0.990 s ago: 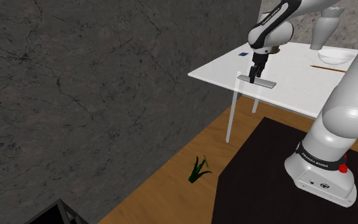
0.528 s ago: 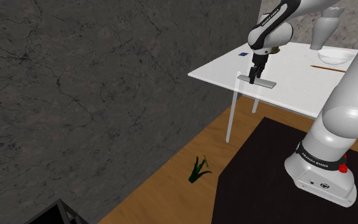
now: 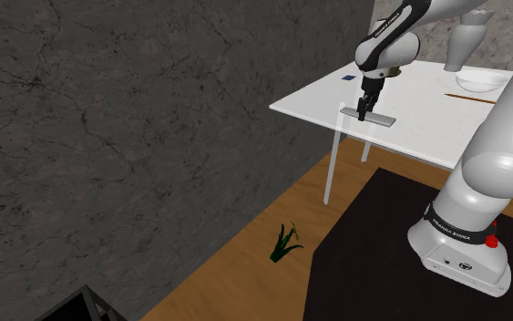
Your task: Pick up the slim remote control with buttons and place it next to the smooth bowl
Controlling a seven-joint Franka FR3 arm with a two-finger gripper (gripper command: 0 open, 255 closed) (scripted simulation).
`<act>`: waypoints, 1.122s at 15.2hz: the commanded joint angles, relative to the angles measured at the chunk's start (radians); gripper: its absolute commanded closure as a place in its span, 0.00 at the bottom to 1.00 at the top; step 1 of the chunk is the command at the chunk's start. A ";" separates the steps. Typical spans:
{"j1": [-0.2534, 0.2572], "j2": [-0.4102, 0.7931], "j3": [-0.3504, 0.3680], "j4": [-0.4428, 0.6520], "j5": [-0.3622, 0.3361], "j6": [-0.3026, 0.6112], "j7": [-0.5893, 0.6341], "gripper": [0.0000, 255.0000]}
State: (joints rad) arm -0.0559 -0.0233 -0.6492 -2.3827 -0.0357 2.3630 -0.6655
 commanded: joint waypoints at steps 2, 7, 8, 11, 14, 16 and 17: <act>0.000 0.000 0.000 0.000 0.000 0.000 0.000 1.00; -0.002 -0.055 0.005 0.026 -0.042 -0.071 0.030 1.00; -0.002 -0.065 0.007 0.031 -0.049 -0.085 0.036 1.00; -0.004 -0.094 0.012 0.050 -0.067 -0.128 0.049 1.00; -0.005 -0.120 0.018 0.070 -0.082 -0.171 0.061 1.00; -0.006 -0.136 0.023 0.085 -0.090 -0.200 0.067 1.00; -0.007 -0.144 0.025 0.093 -0.094 -0.214 0.070 1.00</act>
State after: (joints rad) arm -0.0617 -0.1581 -0.6263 -2.2969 -0.1245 2.1638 -0.5983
